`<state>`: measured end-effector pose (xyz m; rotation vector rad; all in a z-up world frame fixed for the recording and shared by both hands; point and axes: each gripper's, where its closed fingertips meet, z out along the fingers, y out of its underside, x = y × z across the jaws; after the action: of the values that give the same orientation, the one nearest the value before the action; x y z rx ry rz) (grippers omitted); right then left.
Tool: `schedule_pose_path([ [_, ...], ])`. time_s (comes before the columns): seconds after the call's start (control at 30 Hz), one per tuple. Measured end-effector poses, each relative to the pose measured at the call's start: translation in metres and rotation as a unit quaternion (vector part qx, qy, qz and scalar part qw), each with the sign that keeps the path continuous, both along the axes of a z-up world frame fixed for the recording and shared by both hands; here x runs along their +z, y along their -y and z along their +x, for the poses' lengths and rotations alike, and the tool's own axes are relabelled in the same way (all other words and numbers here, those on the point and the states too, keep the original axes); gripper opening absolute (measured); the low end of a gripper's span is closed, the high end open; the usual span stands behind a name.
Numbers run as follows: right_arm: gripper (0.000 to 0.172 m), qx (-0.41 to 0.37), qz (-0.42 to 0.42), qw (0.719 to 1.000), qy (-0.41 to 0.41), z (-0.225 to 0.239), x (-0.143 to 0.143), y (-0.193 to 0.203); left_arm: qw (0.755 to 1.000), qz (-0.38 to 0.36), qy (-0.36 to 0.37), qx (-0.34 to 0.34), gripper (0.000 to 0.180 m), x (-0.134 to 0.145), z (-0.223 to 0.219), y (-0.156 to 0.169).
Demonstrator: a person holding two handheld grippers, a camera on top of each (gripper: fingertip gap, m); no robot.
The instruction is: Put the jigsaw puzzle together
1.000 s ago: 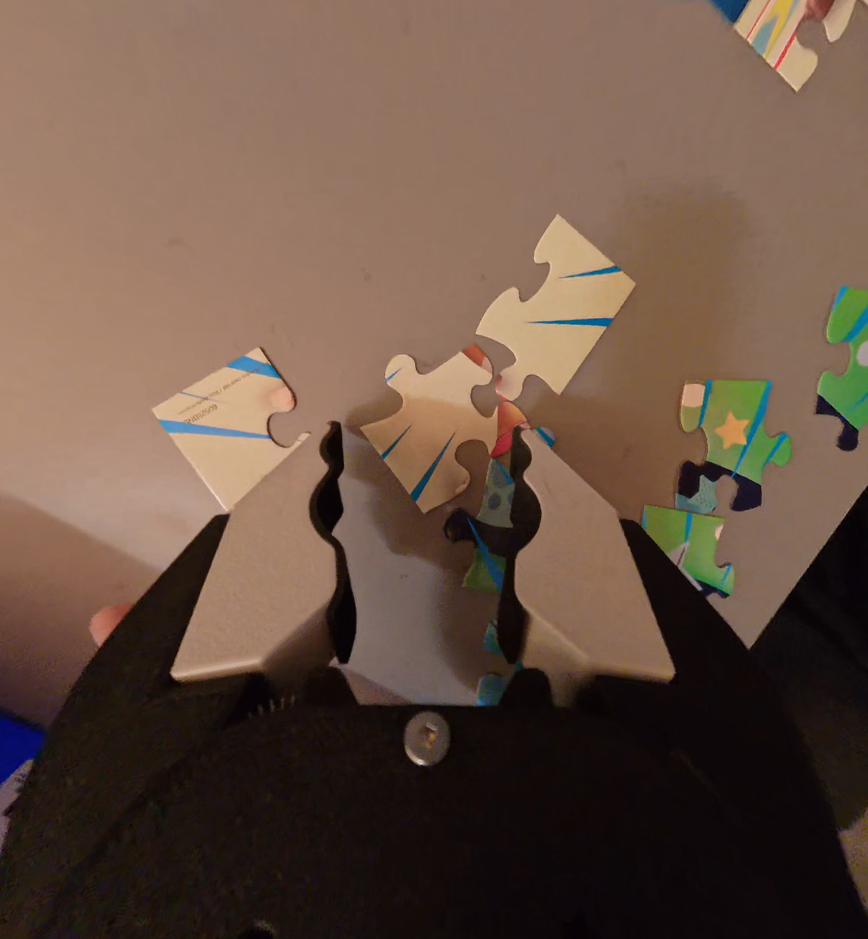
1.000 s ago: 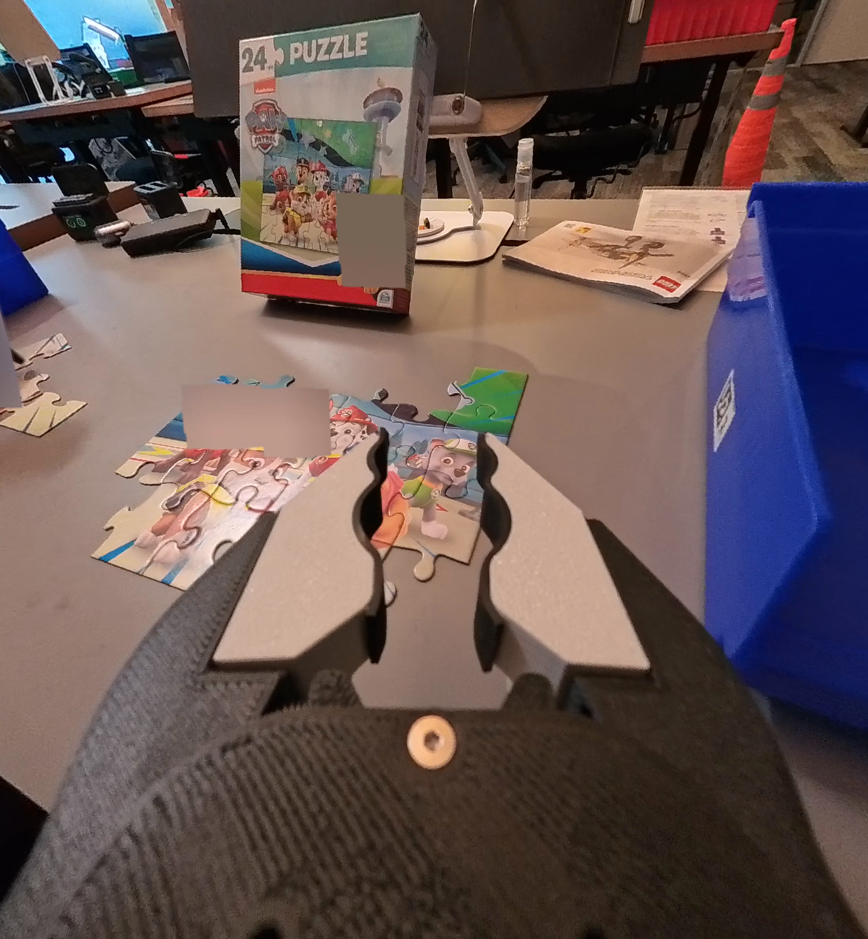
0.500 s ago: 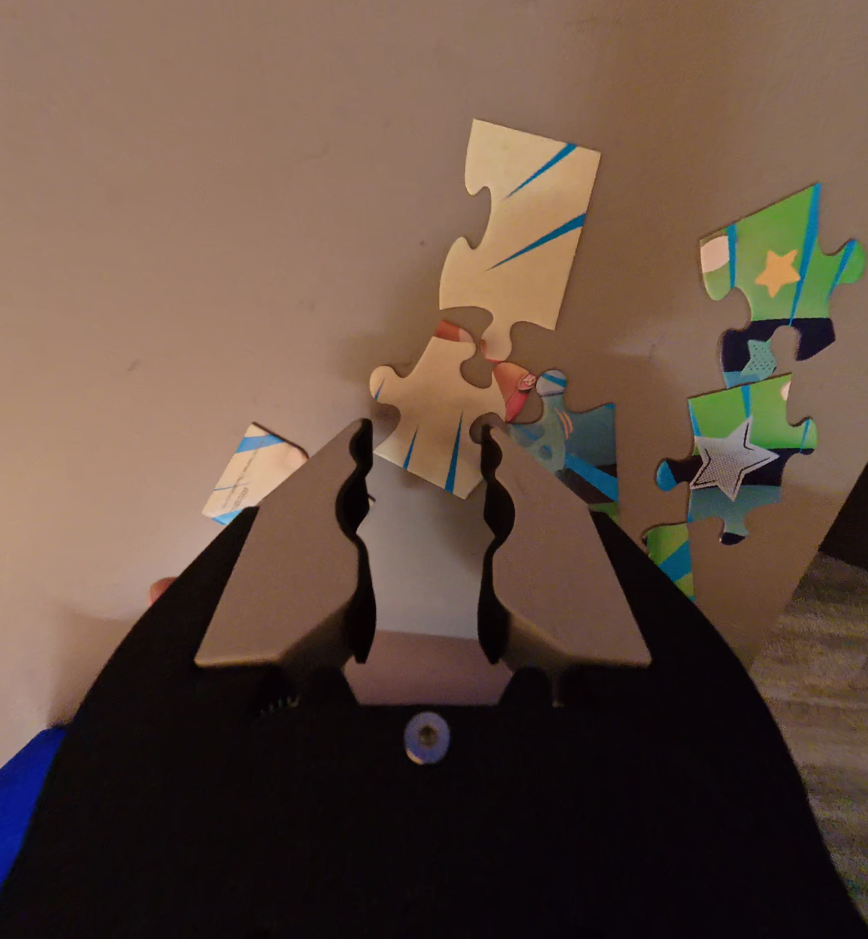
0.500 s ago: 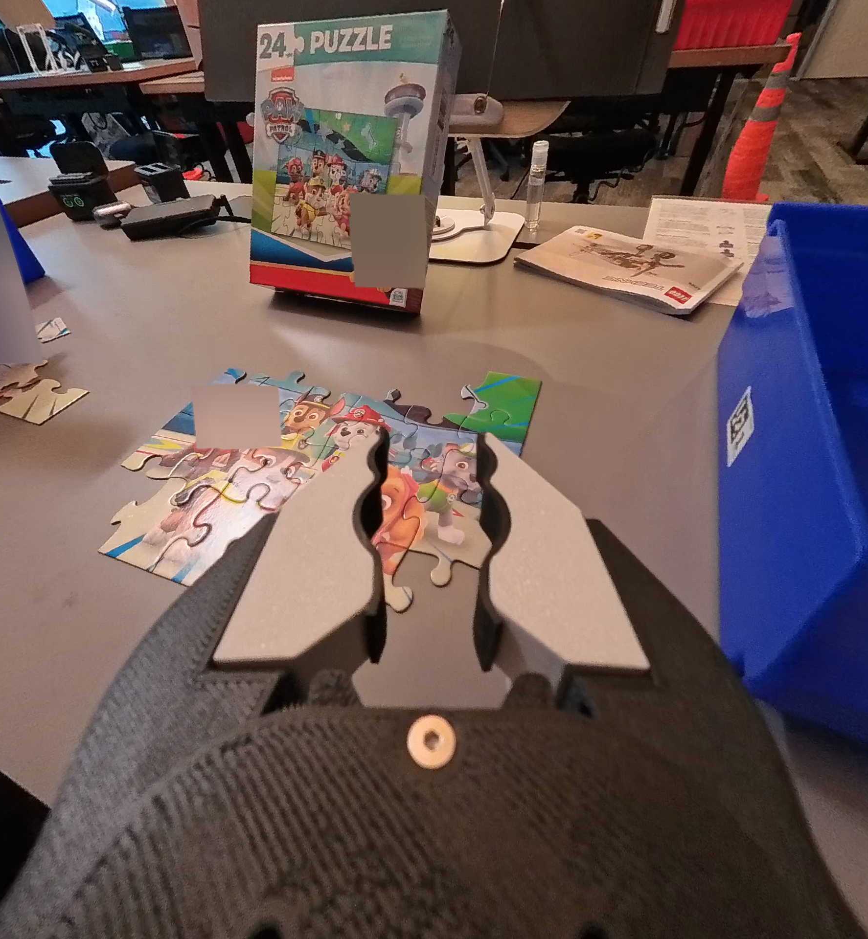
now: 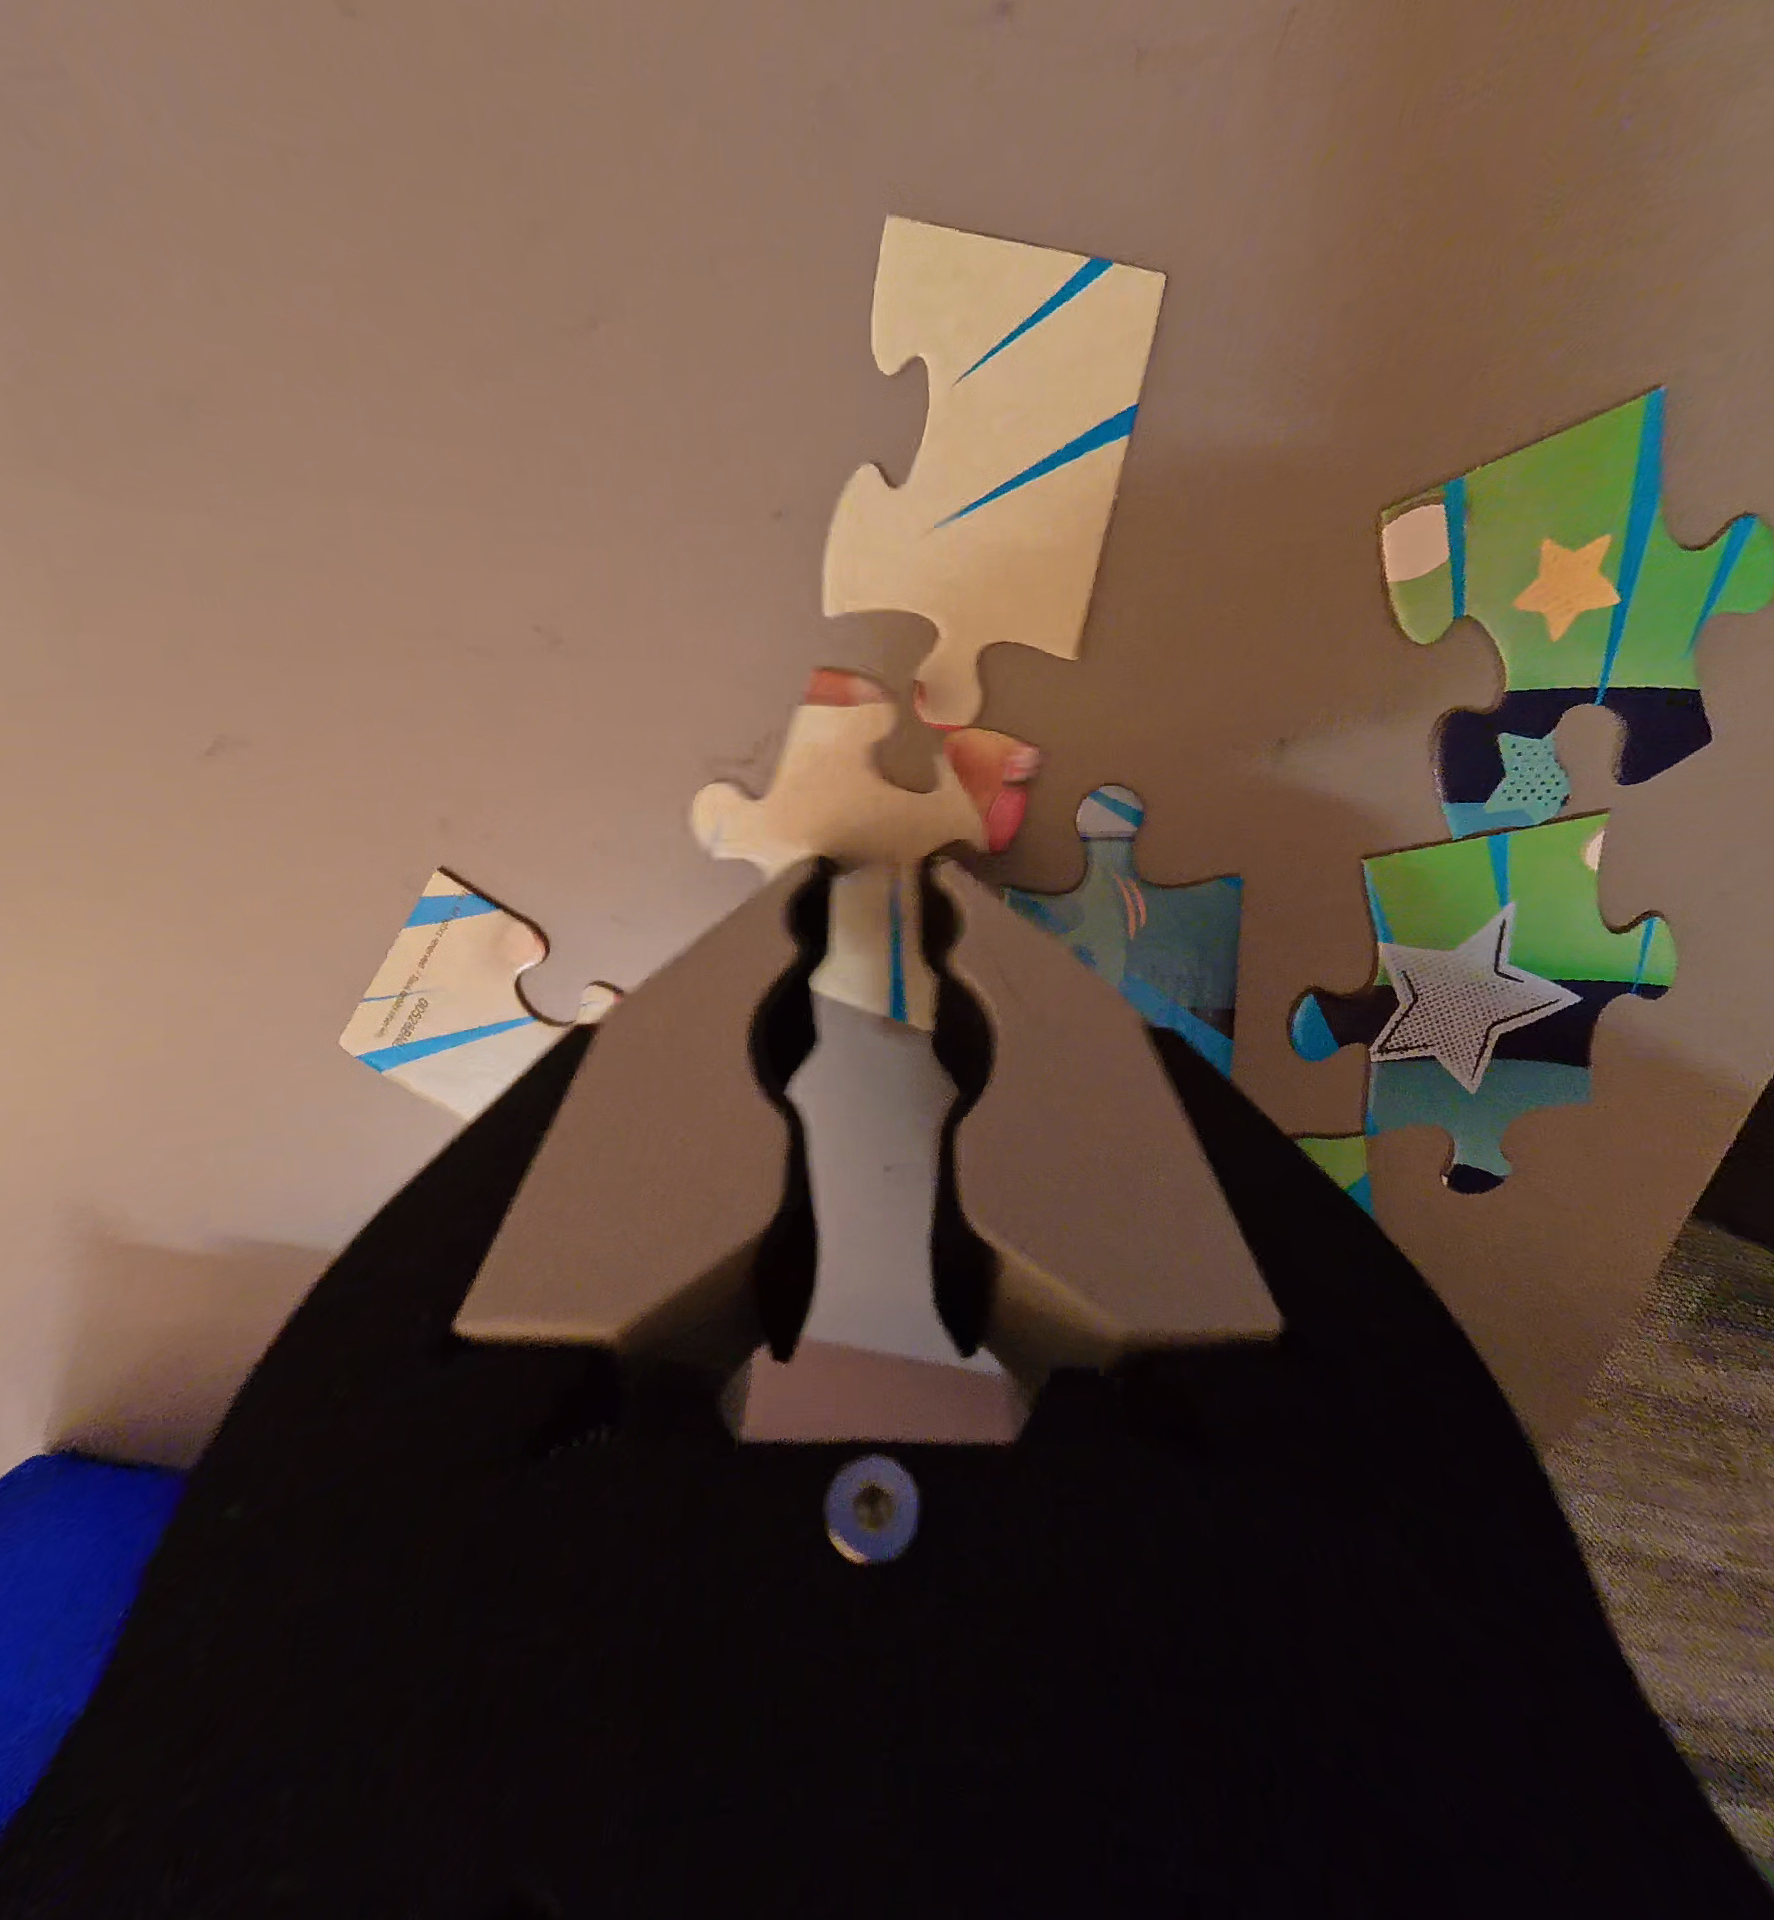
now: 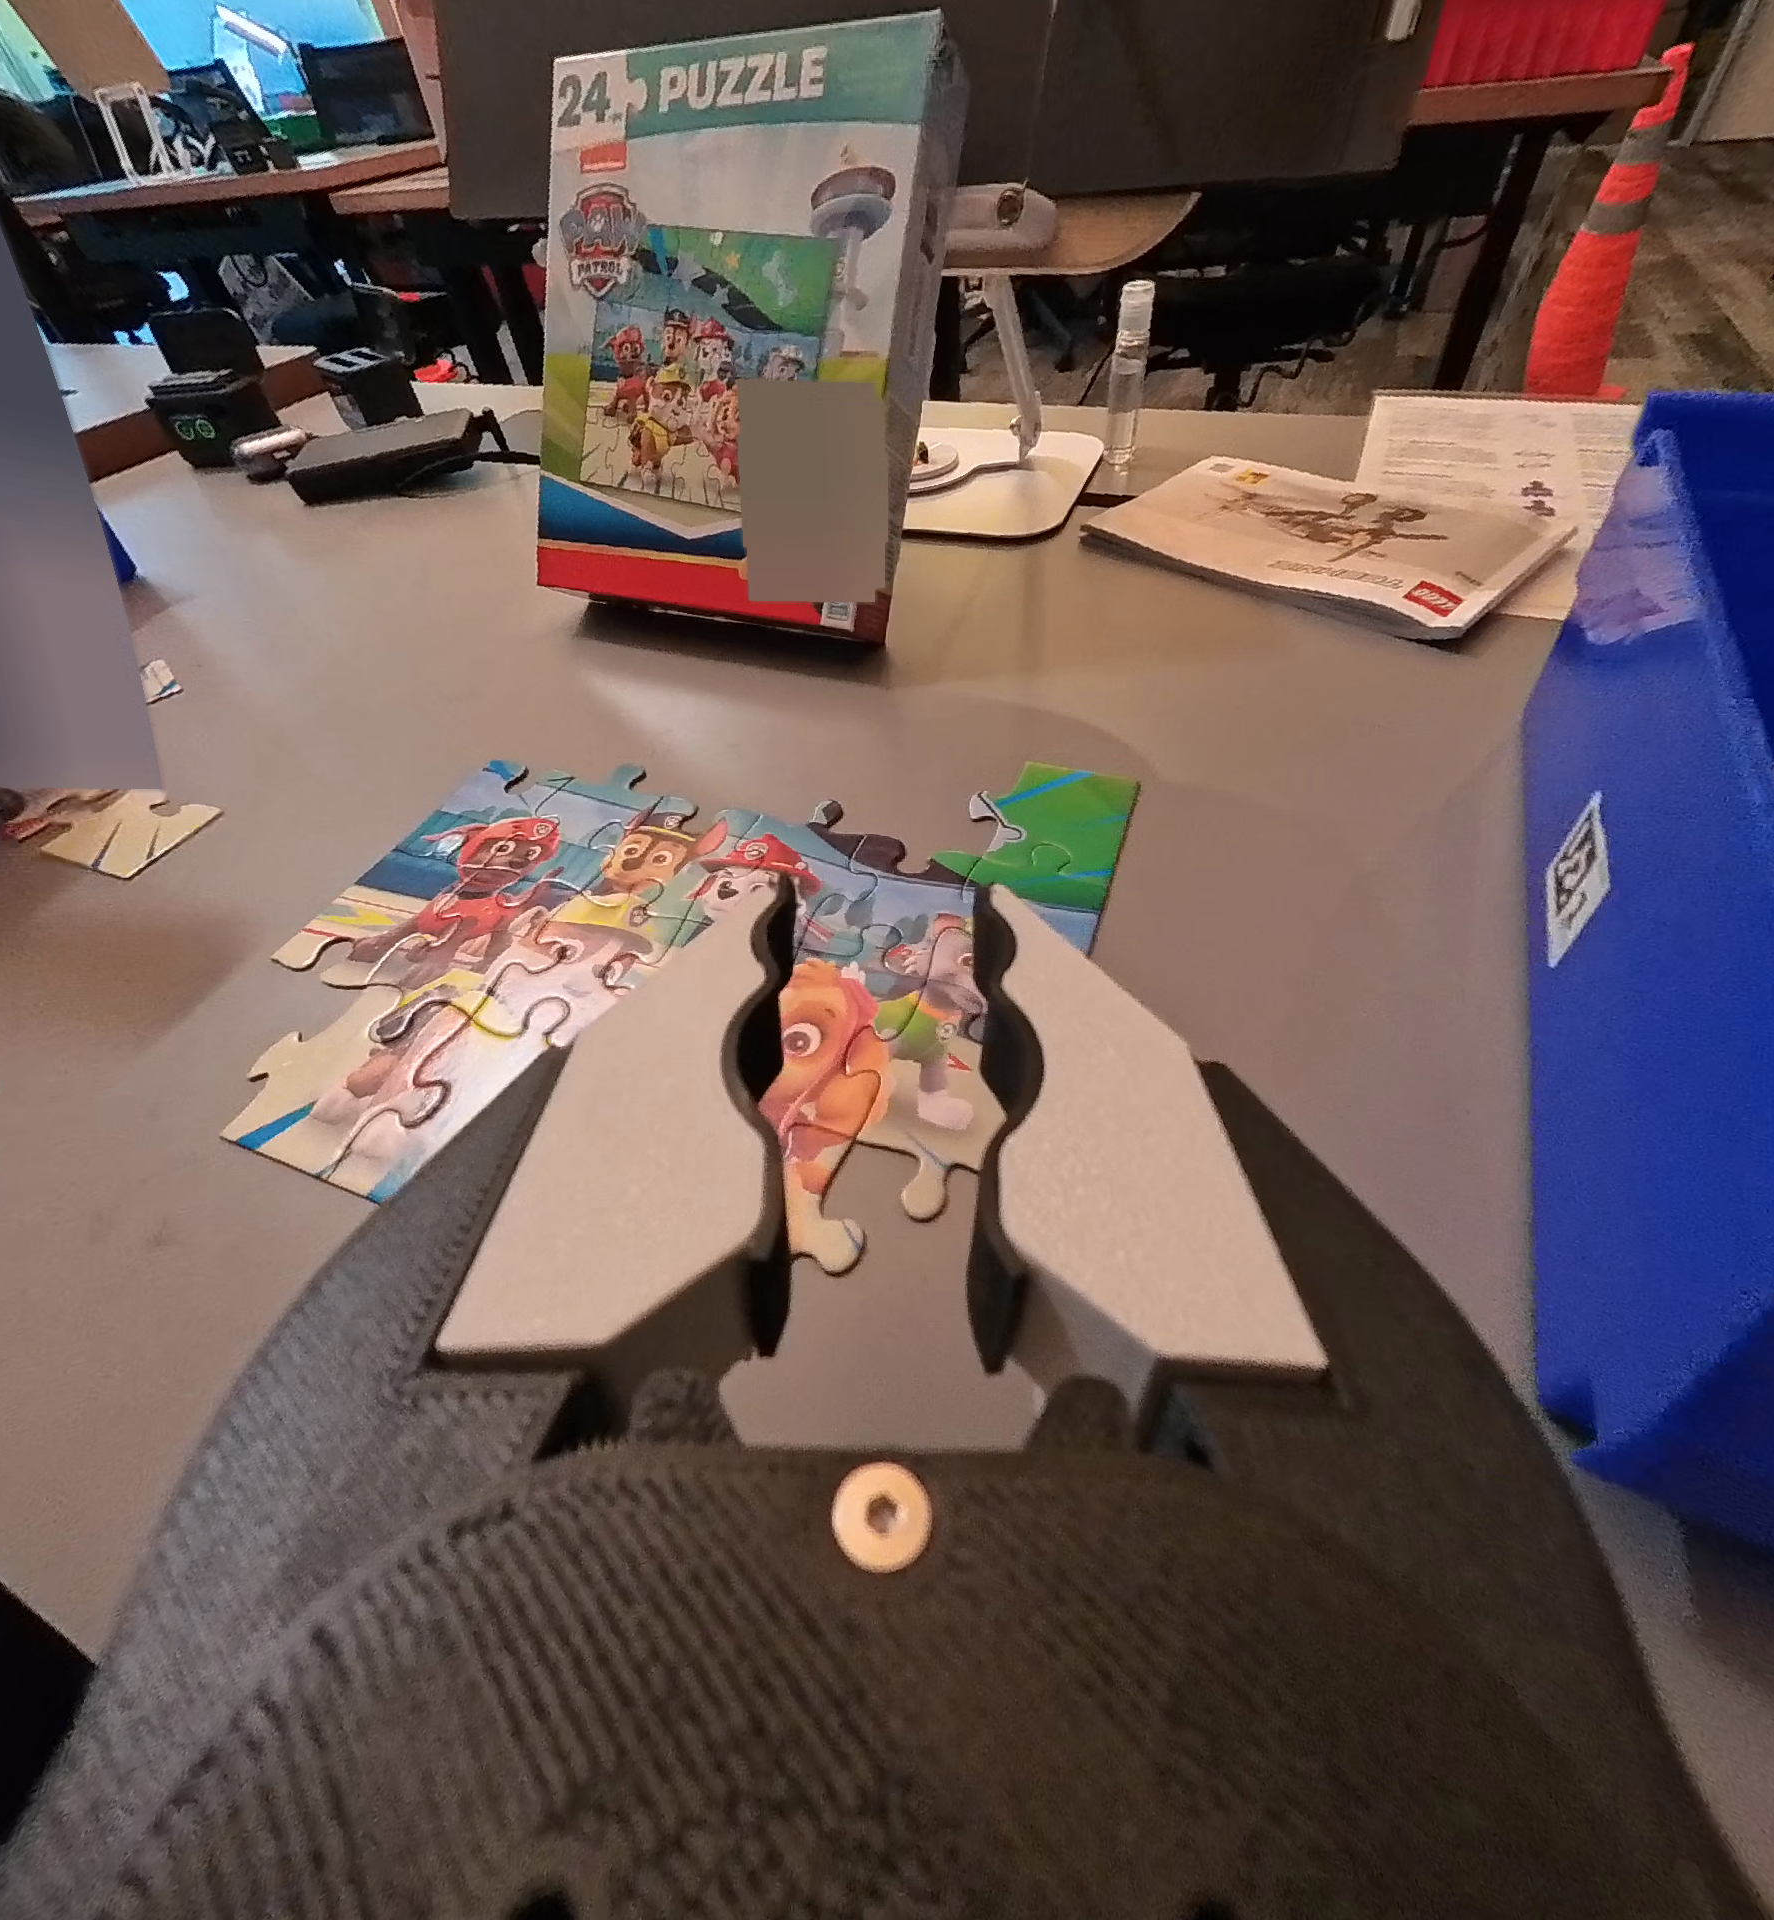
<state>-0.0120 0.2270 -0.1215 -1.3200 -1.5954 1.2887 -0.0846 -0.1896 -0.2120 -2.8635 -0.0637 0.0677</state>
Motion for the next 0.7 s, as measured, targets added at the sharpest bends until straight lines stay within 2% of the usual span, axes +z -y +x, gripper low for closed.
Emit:
schedule_pose_path([
  [0.03,0.032,0.0,0.003,1.0,0.0,0.0,0.0,0.0,1.0,0.001,-0.009,-0.002,0.0,0.0,0.0,-0.001],
  [0.1,0.032,-0.003,0.009,1.0,-0.001,0.001,0.001,-0.001,1.0,0.007,-0.028,-0.003,0.0,0.0,-0.002,-0.001],
  [0.27,0.032,-0.009,0.001,1.0,-0.008,0.005,0.006,-0.006,0.999,0.03,-0.018,0.023,0.0,0.002,-0.004,-0.003],
  [0.37,0.032,-0.008,-0.009,1.0,-0.011,0.006,0.008,-0.006,0.998,0.035,-0.024,0.047,0.016,0.005,-0.011,0.002],
  [0.47,0.032,0.004,-0.008,1.0,-0.016,0.004,0.012,0.004,0.995,0.051,-0.033,0.074,0.022,0.012,-0.016,0.008],
  [0.57,0.034,0.069,-0.04,0.996,-0.031,-0.007,0.028,0.048,0.989,0.085,-0.021,0.118,0.026,0.018,-0.014,0.01],
  [0.7,0.047,0.245,-0.088,0.966,-0.006,-0.026,0.041,0.166,0.978,0.122,-0.011,0.171,0.033,0.019,-0.004,0.012],
])
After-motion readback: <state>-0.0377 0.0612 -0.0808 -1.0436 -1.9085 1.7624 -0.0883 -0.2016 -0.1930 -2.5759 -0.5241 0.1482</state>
